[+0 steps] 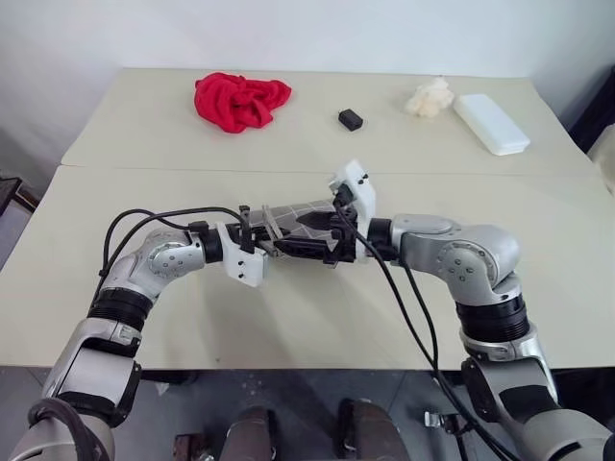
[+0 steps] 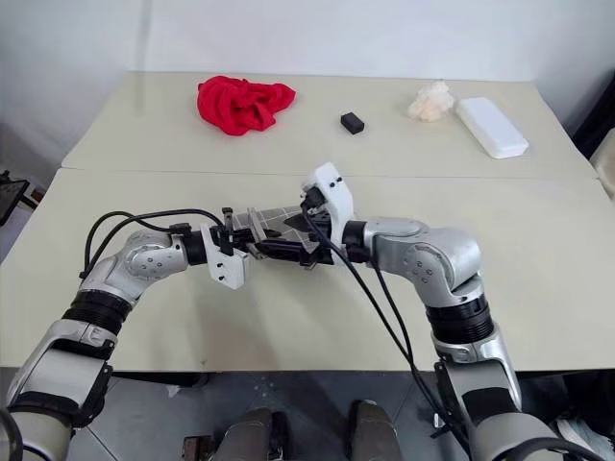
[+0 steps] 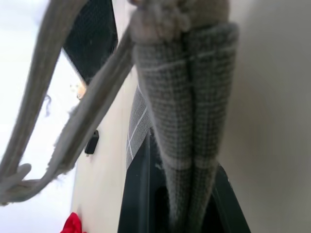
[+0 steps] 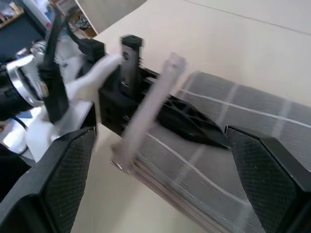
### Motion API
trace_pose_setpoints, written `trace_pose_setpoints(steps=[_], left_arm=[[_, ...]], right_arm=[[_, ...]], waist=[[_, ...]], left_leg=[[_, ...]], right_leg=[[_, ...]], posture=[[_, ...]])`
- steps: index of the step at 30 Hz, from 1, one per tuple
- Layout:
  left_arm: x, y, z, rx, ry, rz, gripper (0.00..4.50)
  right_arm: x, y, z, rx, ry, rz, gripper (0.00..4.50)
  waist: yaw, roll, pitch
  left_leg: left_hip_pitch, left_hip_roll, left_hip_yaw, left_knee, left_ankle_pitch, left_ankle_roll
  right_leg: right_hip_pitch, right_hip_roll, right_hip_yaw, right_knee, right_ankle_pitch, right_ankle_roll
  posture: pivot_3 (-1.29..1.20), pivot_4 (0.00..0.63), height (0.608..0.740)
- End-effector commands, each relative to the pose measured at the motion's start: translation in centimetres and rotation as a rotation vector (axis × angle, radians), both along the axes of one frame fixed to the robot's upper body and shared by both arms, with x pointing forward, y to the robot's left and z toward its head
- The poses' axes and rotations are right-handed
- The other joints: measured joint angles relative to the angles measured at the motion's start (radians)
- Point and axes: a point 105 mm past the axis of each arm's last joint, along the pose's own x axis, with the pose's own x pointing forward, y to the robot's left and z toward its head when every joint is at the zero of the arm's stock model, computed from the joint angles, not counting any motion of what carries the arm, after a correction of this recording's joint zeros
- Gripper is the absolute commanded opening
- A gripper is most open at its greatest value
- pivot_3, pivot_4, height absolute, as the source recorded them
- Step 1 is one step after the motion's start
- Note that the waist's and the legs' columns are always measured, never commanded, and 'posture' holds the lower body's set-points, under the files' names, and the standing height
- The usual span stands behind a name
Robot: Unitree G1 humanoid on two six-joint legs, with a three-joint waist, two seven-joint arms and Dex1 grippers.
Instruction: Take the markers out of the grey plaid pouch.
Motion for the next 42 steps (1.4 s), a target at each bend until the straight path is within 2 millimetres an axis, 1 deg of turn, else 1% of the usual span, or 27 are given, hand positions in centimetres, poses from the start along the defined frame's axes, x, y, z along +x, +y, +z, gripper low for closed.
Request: trace_pose_setpoints(steps=[1, 5, 8, 11, 12, 14, 15, 17, 20, 23, 24, 26, 30, 32, 33, 36, 42], left_arm=[[-0.3, -0.2, 0.4, -0.007, -0.022, -0.015, 0.0], [-0.4, -0.3, 0.4, -0.014, -0.019, -0.014, 0.0], [-0.5, -0.3, 0.5, -0.02, -0.022, -0.019, 0.0], [-0.5, -0.1, 0.6, -0.029, -0.018, -0.011, 0.0], [-0.5, 0.0, 0.6, -0.033, -0.015, -0.008, 0.0], [-0.4, 0.2, 0.6, -0.04, -0.008, 0.005, 0.0], [-0.3, 0.3, 0.6, -0.038, -0.008, 0.011, 0.0], [-0.3, 0.6, 0.7, -0.036, -0.011, 0.022, 0.0], [-0.2, 0.7, 0.6, -0.034, -0.012, 0.026, 0.0], [-0.2, 0.8, 0.6, -0.03, -0.012, 0.029, 0.0], [-0.2, 0.8, 0.5, -0.027, -0.012, 0.029, 0.0], [-0.1, 0.7, 0.6, -0.023, -0.022, 0.031, 0.0], [0.0, 0.7, 0.7, -0.02, -0.034, 0.038, 0.0], [0.0, 0.6, 0.6, -0.017, -0.034, 0.038, 0.0], [0.0, 0.6, 0.5, -0.016, -0.033, 0.037, 0.0], [-0.1, 0.4, 0.2, -0.014, -0.026, 0.029, 0.0], [-0.2, 0.2, 0.3, -0.014, -0.026, 0.021, 0.0]], right_arm=[[0.1, 0.3, 0.5, 0.017, -0.022, -0.012, 3.52], [0.1, 0.8, 0.6, 0.029, -0.028, -0.013, 2.18], [0.3, 0.8, 0.5, 0.026, -0.047, -0.028, 1.17], [0.5, 0.4, 1.1, 0.05, -0.087, -0.037, 0.07], [0.6, 0.4, 1.3, 0.057, -0.097, -0.038, 0.03], [0.8, 0.1, 2.5, 0.144, -0.125, -0.049, 0.03], [0.8, -0.4, 3.5, 0.219, -0.114, -0.052, 0.03], [0.5, -1.0, 4.2, 0.281, -0.099, -0.042, 0.03], [0.4, -1.5, 3.6, 0.235, -0.068, -0.037, 0.03], [0.1, -2.4, 3.2, 0.194, 0.018, -0.02, 0.03], [0.0, -2.4, 3.2, 0.186, 0.032, -0.019, 0.19], [-0.5, -2.2, 2.3, 0.117, 0.068, -0.003, 0.58], [-1.1, -1.2, 0.8, 0.059, 0.096, 0.0, 1.99], [-1.4, -0.8, 0.7, 0.063, 0.111, 0.007, 2.72], [-1.3, -0.6, 0.7, 0.076, 0.122, 0.004, 2.99], [-1.1, 0.0, 0.6, 0.086, 0.136, -0.014, 2.99], [-0.4, 0.7, -0.3, 0.068, 0.146, -0.069, 2.99]], waist=[[0.0, 0.0, 0.0], [-0.001, 0.0, 0.0], [-0.001, 0.0, 0.0], [-0.001, 0.0, 0.0], [-0.001, 0.0, 0.0], [-0.001, 0.0, 0.0], [-0.001, 0.0, 0.0], [-0.001, 0.0, 0.0], [-0.001, 0.0, 0.0], [-0.001, 0.0, 0.0], [-0.001, 0.0, 0.0], [-0.001, 0.0, 0.0], [-0.002, 0.0, 0.0], [-0.003, 0.0, 0.0], [-0.003, 0.0, 0.0], [-0.003, 0.0, 0.0], [-0.002, 0.0, 0.0]], left_leg=[[0.0, 0.0, 0.0, 0.0, 0.0, 0.0], [0.0, 0.0, 0.0, 0.0, 0.0, 0.0], [0.0, 0.0, 0.0, 0.0, 0.0, 0.0], [0.0, 0.0, 0.0, 0.0, 0.0, 0.0], [0.0, 0.0, 0.0, 0.0, 0.0, 0.0], [0.0, 0.0, 0.0, 0.0, 0.0, 0.0], [0.0, 0.0, 0.0, 0.0, 0.0, 0.0], [0.0, 0.0, 0.0, 0.0, 0.0, 0.0], [0.0, 0.0, 0.0, 0.0, 0.0, 0.0], [0.0, 0.0, 0.0, 0.0, 0.0, 0.0], [0.0, 0.0, 0.0, 0.0, 0.0, 0.0], [0.0, 0.0, 0.0, 0.0, 0.0, 0.0], [0.0, 0.0, 0.001, 0.0, 0.0, 0.0], [0.0, 0.0, 0.001, 0.0, 0.0, 0.0], [0.0, 0.0, 0.001, 0.0, 0.0, 0.0], [0.0, 0.0, 0.001, 0.0, 0.0, 0.0], [0.0, 0.0, 0.001, 0.0, 0.0, 0.0]], right_leg=[[0.0, 0.0, 0.0, 0.0, 0.0, 0.0], [0.0, 0.0, 0.0, 0.0, 0.0, 0.0], [0.0, 0.0, 0.0, 0.0, 0.0, 0.0], [0.0, 0.0, 0.0, 0.0, 0.0, 0.0], [0.0, 0.0, 0.0, 0.0, 0.0, 0.0], [0.0, 0.0, 0.0, 0.0, 0.0, 0.0], [0.0, 0.0, 0.0, 0.0, 0.0, 0.0], [0.0, 0.0, 0.0, 0.0, 0.0, 0.0], [0.0, 0.0, 0.0, 0.0, 0.0, 0.0], [0.0, 0.0, 0.0, 0.001, 0.0, 0.0], [0.0, 0.0, 0.0, 0.001, 0.0, 0.0], [0.0, 0.0, 0.0, 0.001, 0.0, 0.0], [-0.001, 0.0, 0.0, 0.001, 0.0, 0.0], [-0.001, 0.0, 0.0, 0.001, 0.0, 0.0], [-0.001, 0.0, 0.0, 0.001, 0.0, 0.0], [-0.001, 0.0, 0.0, 0.002, 0.0, 0.0], [-0.001, 0.0, 0.0, 0.002, 0.0, 0.0]], posture=[[0.0, 0.15, 0.74], [0.0, 0.15, 0.74], [0.0, 0.15, 0.74], [0.0, 0.15, 0.74], [0.0, 0.15, 0.74], [0.0, 0.15, 0.74], [0.0, 0.15, 0.74], [0.0, 0.15, 0.74], [0.0, 0.15, 0.74], [0.0, 0.15, 0.74], [0.0, 0.15, 0.74], [0.0, 0.15, 0.74], [0.0, 0.15, 0.74], [0.0, 0.15, 0.74], [0.0, 0.15, 0.74], [0.0, 0.15, 0.74], [0.0, 0.15, 0.74]])
